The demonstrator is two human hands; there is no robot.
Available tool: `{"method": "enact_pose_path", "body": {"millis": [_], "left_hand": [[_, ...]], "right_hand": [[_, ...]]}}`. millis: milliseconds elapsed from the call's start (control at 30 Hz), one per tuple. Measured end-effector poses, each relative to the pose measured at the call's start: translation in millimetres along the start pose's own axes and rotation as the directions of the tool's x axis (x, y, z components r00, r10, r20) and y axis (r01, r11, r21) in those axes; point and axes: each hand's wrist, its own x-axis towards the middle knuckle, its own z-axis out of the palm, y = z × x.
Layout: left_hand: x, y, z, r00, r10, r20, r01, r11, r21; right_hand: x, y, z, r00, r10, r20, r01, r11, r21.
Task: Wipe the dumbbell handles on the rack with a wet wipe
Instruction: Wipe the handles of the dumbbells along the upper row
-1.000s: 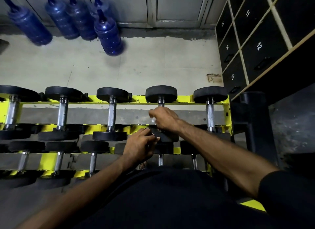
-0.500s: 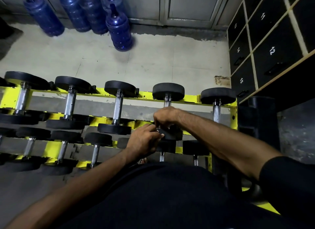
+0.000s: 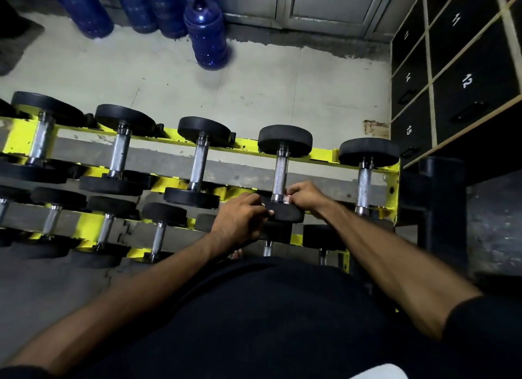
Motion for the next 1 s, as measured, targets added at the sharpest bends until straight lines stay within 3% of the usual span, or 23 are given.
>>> {"method": "enact_pose_path", "body": {"millis": [67, 200, 333, 400, 467, 533, 567, 600, 733, 800, 833, 933, 1000], "left_hand": [[1.1, -0.6, -0.8, 1.000, 0.001, 0.000, -0.001, 1.000, -0.007], [1.8, 0.3, -3.1, 1.000, 0.005, 0.009, -0.005, 1.000, -0.003], [2.4, 0.3, -2.8, 1.000, -0.005, 0.015, 0.005, 1.000, 0.009], [2.6, 0.3, -2.1, 1.000, -0.007, 0.024, 0.007, 1.000, 0.020], [2.8, 0.0, -1.7, 0.999, -0.009, 0.034, 0.008, 1.000, 0.023], [2.9, -0.5, -1.2, 0.999, -0.007, 0.046, 0.006, 1.000, 0.024], [2.9, -0.8, -1.2, 0.999, -0.007, 0.050, 0.005, 1.000, 0.027], [3.0, -0.8, -1.7, 0.999, -0.006, 0.051, 0.004, 1.000, 0.027], [4.3, 0.1, -5.5, 0.999, 0.006, 0.034, -0.006, 1.000, 0.003], [4.9, 0.5, -6.8, 0.999, 0.016, 0.033, -0.016, 1.000, -0.002], [4.8, 0.5, -7.3, 0.999, 0.018, 0.035, -0.018, 1.000, -0.004], [5.3, 0.5, -7.8, 0.999, 0.025, 0.037, -0.024, 1.000, -0.002], [5.5, 0.4, -7.7, 0.999, 0.024, 0.034, -0.024, 1.000, -0.013]], "right_hand": [[5.8, -4.0, 0.3, 0.992, 0.057, 0.110, -0.067, 0.994, 0.088], [17.5, -6.8, -9.3, 0.958, 0.097, 0.270, -0.123, 0.989, 0.082], [23.5, -11.6, -9.0, 0.963, 0.130, 0.235, -0.144, 0.989, 0.042], [23.4, -15.4, -9.7, 0.974, 0.150, 0.172, -0.172, 0.978, 0.121], [27.0, -20.3, -10.0, 0.975, 0.202, 0.096, -0.223, 0.876, 0.427], [33.8, -26.7, -9.6, 0.969, 0.244, 0.037, -0.192, 0.648, 0.737], [38.8, -27.0, -8.7, 0.968, 0.250, 0.031, -0.171, 0.562, 0.809], [38.9, -27.7, -7.0, 0.969, 0.239, 0.054, -0.178, 0.539, 0.823], [27.9, -23.9, -8.7, 0.952, 0.168, 0.255, -0.287, 0.774, 0.564], [29.6, -30.2, -12.0, 0.958, 0.172, 0.230, -0.274, 0.795, 0.542], [33.3, -34.6, -12.4, 0.965, 0.191, 0.179, -0.261, 0.753, 0.604], [48.5, -44.3, -9.8, 0.962, 0.259, 0.091, -0.212, 0.488, 0.847], [52.4, -44.4, -6.9, 0.956, 0.275, 0.102, -0.213, 0.413, 0.885]]}}
